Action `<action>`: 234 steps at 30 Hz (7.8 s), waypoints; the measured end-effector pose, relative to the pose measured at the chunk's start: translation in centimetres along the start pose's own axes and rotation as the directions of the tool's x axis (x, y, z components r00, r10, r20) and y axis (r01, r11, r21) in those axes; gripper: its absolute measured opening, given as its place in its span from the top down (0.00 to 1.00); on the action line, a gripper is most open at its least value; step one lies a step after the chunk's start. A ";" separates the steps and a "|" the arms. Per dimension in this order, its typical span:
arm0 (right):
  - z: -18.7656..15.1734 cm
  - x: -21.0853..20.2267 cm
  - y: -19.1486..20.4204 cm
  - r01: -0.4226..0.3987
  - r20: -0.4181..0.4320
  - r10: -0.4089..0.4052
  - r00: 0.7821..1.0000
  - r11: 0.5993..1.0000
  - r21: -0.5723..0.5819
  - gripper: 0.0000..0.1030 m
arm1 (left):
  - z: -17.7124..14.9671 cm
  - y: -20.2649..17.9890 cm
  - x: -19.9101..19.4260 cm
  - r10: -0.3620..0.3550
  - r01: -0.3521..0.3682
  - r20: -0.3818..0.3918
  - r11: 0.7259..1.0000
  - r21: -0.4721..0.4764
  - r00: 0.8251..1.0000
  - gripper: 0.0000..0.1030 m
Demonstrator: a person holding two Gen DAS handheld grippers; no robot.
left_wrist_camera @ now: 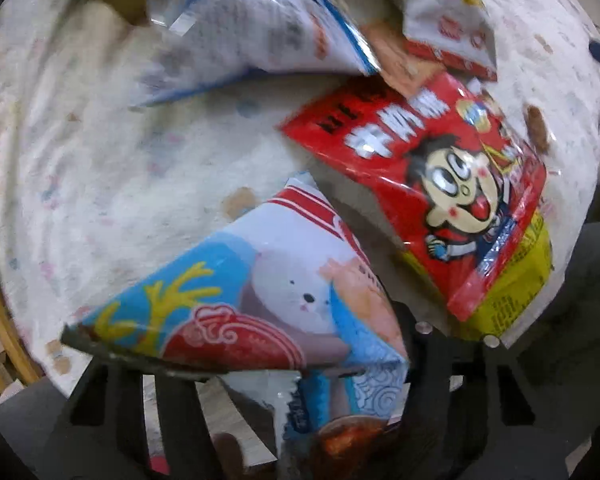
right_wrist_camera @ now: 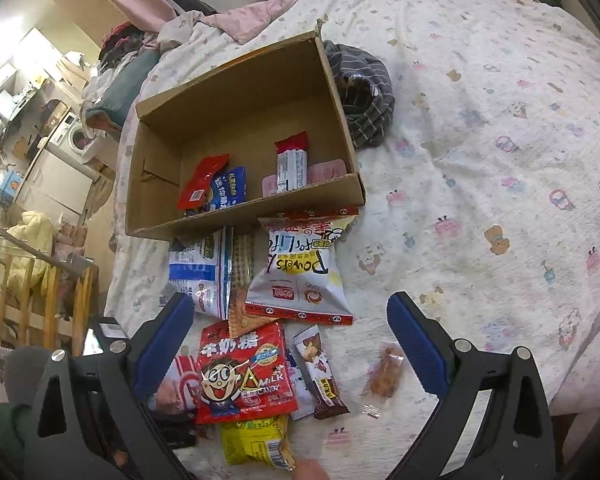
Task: Organize snacks
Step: 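Grasp the blue-white cartoon bag with left tool while right tool grasps a wafer stick, then carry both packets into the box and open both tools, then withdraw both tools from the box back over the snack pile, then grasp the red milk-candy bag with left tool while right tool grasps a clear snack packet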
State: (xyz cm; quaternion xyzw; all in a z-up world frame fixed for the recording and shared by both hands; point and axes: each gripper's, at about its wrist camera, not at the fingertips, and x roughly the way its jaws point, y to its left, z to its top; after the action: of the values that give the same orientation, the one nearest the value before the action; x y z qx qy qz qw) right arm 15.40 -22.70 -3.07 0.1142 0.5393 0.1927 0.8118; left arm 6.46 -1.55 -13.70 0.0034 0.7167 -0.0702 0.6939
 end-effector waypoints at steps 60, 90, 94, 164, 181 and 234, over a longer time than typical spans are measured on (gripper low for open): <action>-0.4 0.7 3.1 -0.058 -0.173 0.040 0.984 0.993 -0.102 0.82 | 5.1 7.0 -13.9 0.087 -0.026 0.404 0.988 -0.153 0.911 0.49; 14.7 5.3 0.9 -0.145 0.070 0.141 0.988 0.988 0.054 0.82 | 20.2 6.6 -13.5 -0.020 0.090 0.499 0.989 -0.117 0.866 0.49; 14.5 6.7 1.1 -0.115 0.034 0.113 0.993 0.992 0.051 0.82 | 20.6 5.3 -12.3 0.012 0.028 0.500 0.997 -0.073 0.866 0.49; 10.3 2.0 2.3 -0.113 0.111 0.105 0.988 0.991 0.076 0.17 | 13.5 8.8 -16.6 0.073 0.035 0.544 0.982 -0.185 0.836 0.00; -0.2 1.1 -1.3 0.071 -0.009 -0.070 0.997 0.992 0.106 0.17 | 4.6 9.0 -16.4 0.045 0.068 0.583 0.983 -0.171 0.811 0.00; -1.7 -1.8 -5.6 -0.153 0.044 0.147 0.988 0.970 0.189 0.81 | 8.2 -2.6 2.2 -0.100 0.065 -0.037 0.842 -0.536 0.994 0.00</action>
State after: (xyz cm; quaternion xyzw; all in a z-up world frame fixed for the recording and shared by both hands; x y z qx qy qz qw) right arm 14.29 -28.55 -4.42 0.2353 0.5330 0.1989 0.7880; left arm 14.30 -5.15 -15.88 -0.2182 0.7291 0.1023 0.6406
